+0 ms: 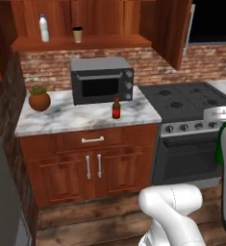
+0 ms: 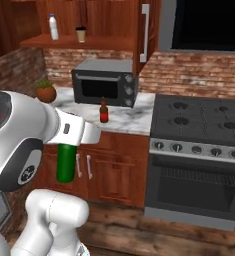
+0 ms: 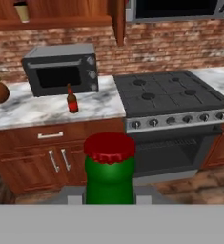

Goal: Sort all alcoholic drinks to one cabinet, and non-alcoholic drinks to the other.

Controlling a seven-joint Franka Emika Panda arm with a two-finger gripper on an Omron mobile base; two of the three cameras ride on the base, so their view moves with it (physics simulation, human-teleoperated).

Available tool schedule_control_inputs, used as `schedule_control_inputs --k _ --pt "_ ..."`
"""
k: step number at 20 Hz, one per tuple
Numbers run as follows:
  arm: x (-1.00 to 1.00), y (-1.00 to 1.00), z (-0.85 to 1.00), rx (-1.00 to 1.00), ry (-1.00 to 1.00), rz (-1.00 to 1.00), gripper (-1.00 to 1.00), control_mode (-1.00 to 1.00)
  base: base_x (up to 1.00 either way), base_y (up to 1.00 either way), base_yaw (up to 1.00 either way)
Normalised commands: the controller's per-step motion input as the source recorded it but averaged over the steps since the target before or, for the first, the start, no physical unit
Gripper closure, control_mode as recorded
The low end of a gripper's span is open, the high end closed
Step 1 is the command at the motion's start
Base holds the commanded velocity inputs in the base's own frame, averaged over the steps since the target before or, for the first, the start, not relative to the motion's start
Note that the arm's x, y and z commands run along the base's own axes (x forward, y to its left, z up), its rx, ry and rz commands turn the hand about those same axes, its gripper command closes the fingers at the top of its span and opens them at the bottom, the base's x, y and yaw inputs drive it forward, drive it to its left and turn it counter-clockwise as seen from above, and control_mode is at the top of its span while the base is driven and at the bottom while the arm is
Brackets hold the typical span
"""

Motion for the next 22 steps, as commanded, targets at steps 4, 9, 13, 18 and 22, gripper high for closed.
schedule_control_inputs --k 4,9,13,18,22 --pt "0.00 0.00 0.00 0.00 0.00 0.00 1.00 1.00 0.00 -1.00 0.00" --pt "0.00 0.00 0.00 0.00 0.00 0.00 1.00 1.00 0.01 -1.00 0.00" --pt "0.00 0.00 0.00 0.00 0.00 0.00 1.00 1.00 0.03 -1.00 0.00" --pt "0.00 0.00 0.00 0.00 0.00 0.00 1.00 1.00 0.10 -1.00 0.00" --pt "0.00 0.00 0.00 0.00 0.00 0.00 1.00 1.00 0.23 -1.00 0.00"
